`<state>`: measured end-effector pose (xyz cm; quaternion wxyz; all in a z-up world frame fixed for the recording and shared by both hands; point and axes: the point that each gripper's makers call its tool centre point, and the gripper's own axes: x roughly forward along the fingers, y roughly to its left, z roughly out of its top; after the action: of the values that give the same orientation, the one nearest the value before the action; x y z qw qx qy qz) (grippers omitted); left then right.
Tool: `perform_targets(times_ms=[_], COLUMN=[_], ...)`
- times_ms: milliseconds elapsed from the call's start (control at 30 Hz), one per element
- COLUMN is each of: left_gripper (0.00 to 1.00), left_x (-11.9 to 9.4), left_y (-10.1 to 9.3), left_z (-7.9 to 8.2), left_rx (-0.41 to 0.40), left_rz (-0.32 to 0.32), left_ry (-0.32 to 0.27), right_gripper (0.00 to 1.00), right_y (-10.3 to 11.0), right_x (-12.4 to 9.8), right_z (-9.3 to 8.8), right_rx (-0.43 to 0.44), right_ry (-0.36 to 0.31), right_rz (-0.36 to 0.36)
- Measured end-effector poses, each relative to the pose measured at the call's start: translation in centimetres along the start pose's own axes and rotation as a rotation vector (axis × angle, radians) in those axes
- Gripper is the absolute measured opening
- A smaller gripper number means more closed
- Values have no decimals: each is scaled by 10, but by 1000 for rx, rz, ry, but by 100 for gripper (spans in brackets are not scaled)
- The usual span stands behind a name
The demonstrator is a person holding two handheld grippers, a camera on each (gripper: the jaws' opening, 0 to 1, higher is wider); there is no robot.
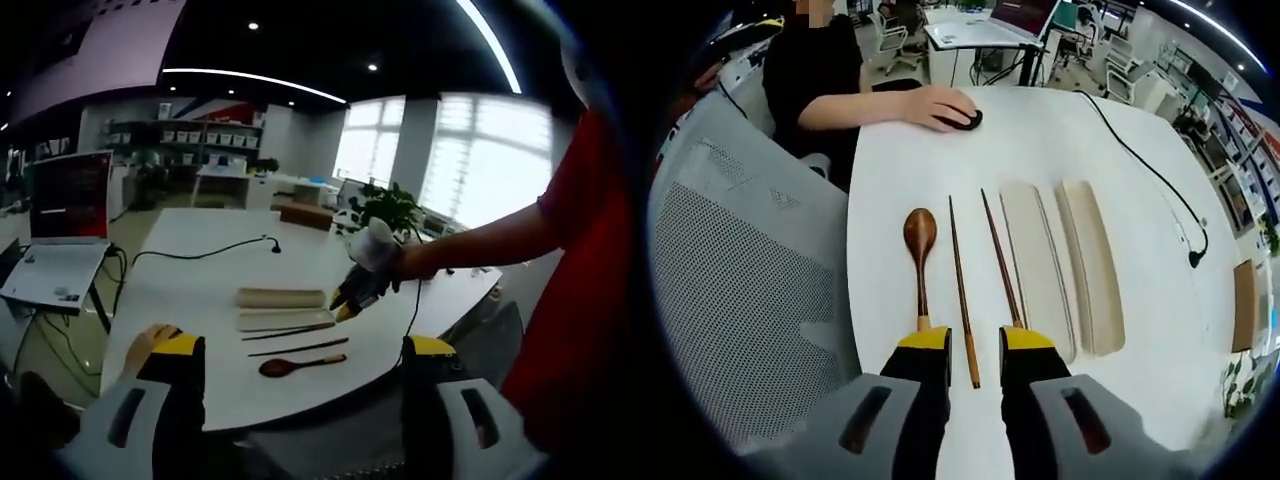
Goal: Arrange the utensils inside the cutlery case until each visible utensil rests in its matching compartment.
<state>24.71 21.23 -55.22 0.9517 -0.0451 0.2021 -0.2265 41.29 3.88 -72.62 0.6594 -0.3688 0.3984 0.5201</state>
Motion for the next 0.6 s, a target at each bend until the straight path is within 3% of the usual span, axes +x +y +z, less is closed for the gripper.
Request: perform_targets(times_ms=[200,333,433,600], left_gripper=[90,89,88,85], left_x=[2,1,0,-4], left_y=[9,8,7,10], left_z=[-4,3,3,4], left_rx=[-11,-13,-18,-10], left_rz=[44,35,28,37], left_ry=[14,-11,-23,-56], right_gripper=[12,16,22,17], right_y=[4,12,19,21], right_x=[13,24,33,39], right_z=[-2,-5,-13,-7], right_rx=[0,-8,-64,-62], right_ry=[18,36,104,97], right_rz=[11,26,53,63])
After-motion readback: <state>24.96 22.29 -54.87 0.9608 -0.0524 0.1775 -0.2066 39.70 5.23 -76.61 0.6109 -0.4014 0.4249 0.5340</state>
